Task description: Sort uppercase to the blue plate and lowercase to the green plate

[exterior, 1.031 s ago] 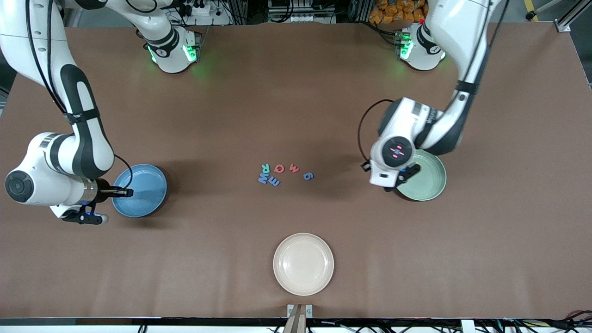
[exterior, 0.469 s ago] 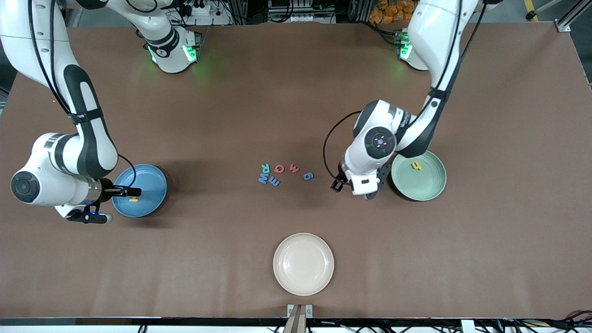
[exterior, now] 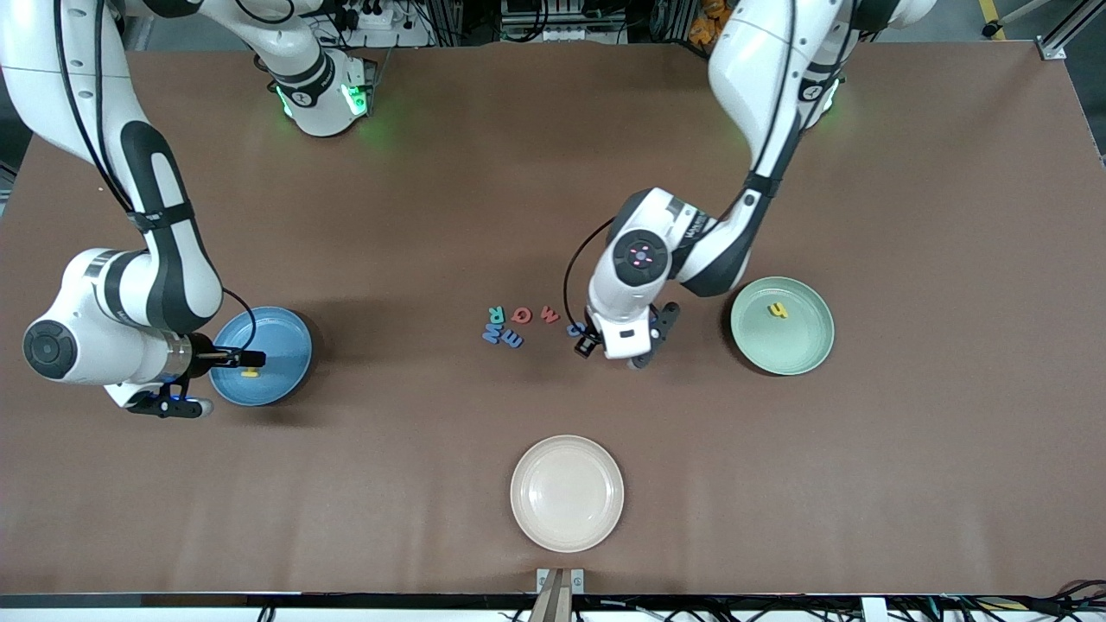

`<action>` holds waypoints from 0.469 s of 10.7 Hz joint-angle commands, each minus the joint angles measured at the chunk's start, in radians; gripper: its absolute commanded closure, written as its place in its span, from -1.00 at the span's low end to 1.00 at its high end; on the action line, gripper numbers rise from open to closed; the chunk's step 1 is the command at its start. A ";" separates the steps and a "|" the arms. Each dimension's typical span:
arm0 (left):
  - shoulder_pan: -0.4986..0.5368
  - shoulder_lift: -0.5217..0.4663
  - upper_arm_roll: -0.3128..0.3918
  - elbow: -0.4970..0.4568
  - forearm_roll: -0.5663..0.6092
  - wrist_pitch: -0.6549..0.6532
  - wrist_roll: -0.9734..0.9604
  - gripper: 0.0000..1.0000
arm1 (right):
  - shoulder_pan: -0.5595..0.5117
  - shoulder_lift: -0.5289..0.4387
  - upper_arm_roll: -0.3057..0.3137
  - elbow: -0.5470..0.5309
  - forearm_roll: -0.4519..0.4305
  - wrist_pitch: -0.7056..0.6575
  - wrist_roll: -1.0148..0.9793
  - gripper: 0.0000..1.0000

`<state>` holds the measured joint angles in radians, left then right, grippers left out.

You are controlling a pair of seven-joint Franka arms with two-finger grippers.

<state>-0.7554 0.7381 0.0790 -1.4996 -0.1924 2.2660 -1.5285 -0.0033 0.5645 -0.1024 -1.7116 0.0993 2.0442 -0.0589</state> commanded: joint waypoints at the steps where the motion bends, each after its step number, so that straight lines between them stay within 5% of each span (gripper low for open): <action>1: -0.050 0.093 0.044 0.067 0.005 0.007 0.092 -0.32 | -0.001 0.008 0.004 -0.002 -0.009 0.008 -0.006 -1.00; 5: -0.065 0.104 0.044 0.091 0.021 0.018 0.119 -0.32 | 0.000 0.018 0.004 -0.003 -0.009 0.016 -0.006 -1.00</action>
<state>-0.8082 0.8274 0.1037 -1.4485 -0.1862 2.2819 -1.4252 -0.0027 0.5811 -0.1015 -1.7122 0.0989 2.0520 -0.0589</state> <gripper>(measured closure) 0.335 0.000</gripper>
